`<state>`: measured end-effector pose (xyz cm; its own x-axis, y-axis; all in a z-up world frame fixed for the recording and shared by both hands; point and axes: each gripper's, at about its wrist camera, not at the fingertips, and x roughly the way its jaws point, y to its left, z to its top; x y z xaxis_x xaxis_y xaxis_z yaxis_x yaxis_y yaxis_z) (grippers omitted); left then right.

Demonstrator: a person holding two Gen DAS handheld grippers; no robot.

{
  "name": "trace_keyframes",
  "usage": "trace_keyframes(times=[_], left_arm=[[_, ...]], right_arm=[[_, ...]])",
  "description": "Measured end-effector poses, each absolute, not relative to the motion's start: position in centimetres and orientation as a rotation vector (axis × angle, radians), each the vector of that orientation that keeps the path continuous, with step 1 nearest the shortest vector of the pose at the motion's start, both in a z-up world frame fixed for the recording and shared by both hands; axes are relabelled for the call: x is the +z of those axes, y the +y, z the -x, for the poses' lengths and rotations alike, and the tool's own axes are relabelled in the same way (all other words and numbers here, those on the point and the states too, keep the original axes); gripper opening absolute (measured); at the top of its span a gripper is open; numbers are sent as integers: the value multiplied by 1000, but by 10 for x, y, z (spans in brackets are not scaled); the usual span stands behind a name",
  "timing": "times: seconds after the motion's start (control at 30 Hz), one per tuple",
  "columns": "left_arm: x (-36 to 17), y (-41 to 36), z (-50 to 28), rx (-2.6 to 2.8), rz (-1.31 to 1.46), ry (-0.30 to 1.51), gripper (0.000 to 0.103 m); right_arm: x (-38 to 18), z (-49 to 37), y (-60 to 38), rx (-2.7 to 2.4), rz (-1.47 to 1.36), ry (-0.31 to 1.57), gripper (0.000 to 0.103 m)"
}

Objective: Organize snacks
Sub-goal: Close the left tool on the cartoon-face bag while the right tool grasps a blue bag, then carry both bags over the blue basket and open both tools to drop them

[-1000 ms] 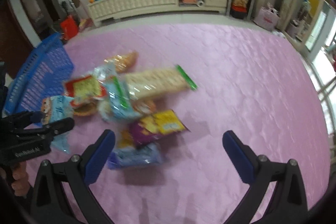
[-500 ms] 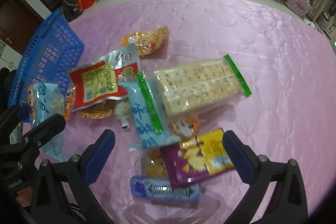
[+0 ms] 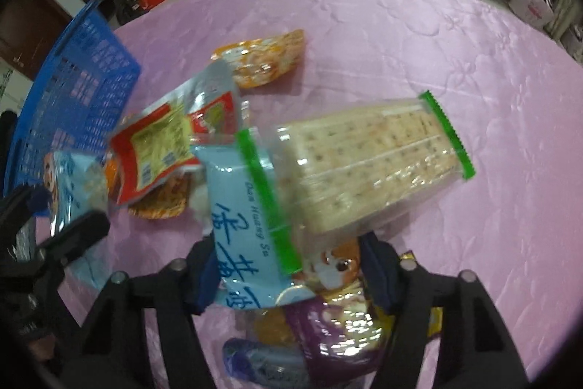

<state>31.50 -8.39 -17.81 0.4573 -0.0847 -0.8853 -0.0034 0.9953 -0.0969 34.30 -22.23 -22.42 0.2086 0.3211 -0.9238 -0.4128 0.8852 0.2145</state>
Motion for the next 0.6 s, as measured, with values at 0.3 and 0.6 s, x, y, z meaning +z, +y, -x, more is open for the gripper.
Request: trace_keyframes(times=[0.3,0.6], left_arm=[[-147,-78,-277,-49,87,1051,64],[-96,-75,-224,-83,105,955,64]], right_arm=[[-181,-292,-213,542,80,1187,70],[-120,-240,-228,514,40,1087,70]])
